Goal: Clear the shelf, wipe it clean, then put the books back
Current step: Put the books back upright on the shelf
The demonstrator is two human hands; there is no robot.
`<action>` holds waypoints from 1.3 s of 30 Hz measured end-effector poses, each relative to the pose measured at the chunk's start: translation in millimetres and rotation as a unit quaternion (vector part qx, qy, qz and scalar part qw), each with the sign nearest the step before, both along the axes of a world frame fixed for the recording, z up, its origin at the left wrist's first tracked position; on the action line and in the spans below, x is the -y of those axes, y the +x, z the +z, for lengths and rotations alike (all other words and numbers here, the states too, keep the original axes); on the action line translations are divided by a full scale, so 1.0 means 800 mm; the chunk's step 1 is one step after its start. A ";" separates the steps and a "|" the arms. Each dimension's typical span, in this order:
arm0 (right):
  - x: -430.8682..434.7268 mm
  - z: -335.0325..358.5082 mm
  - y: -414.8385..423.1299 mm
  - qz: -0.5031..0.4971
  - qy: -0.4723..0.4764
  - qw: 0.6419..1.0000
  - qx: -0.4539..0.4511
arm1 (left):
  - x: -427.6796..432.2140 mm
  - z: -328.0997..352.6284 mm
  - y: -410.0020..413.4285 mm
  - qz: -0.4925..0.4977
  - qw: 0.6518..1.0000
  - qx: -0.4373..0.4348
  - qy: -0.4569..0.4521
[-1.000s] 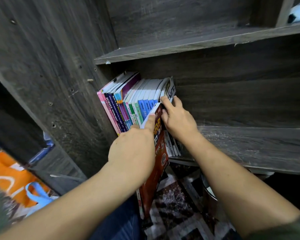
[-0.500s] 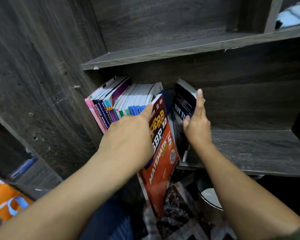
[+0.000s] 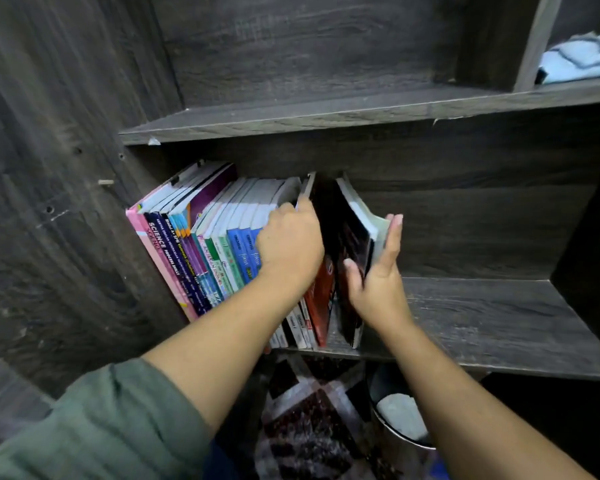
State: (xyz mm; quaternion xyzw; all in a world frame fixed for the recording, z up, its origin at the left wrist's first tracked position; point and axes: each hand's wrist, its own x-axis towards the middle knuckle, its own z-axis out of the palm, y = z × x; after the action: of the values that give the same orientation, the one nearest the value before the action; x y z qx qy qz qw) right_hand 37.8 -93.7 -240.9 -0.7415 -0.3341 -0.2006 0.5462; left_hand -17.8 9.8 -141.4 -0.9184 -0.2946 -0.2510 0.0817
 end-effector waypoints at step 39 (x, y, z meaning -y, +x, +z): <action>-0.047 -0.065 -0.017 0.164 -0.262 0.896 -0.318 | -0.168 -0.119 -0.081 -0.065 0.946 0.300 0.104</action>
State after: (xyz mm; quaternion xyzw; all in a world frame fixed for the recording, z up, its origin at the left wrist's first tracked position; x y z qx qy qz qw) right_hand 24.4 -56.1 -293.1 -0.8166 -0.3005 0.2330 0.4343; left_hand -82.8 144.1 -236.6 -0.8043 -0.2170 -0.5489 0.0684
